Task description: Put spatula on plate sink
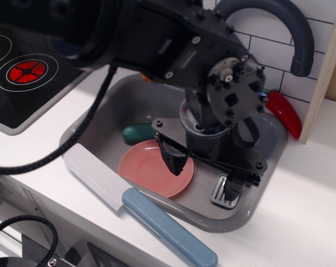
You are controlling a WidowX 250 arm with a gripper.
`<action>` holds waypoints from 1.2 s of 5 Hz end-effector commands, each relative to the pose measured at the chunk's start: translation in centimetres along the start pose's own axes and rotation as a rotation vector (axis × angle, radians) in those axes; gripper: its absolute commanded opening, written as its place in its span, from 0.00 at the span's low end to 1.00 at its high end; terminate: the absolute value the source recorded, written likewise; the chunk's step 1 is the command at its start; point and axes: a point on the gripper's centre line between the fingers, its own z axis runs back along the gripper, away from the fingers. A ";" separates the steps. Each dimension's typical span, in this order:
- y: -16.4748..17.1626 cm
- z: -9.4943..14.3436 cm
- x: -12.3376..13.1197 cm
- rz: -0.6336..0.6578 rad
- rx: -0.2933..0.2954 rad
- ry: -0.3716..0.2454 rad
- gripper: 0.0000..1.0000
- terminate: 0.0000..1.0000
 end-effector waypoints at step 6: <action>1.2 -5.6 6.3 0.079 -0.019 -0.057 1.00 0.00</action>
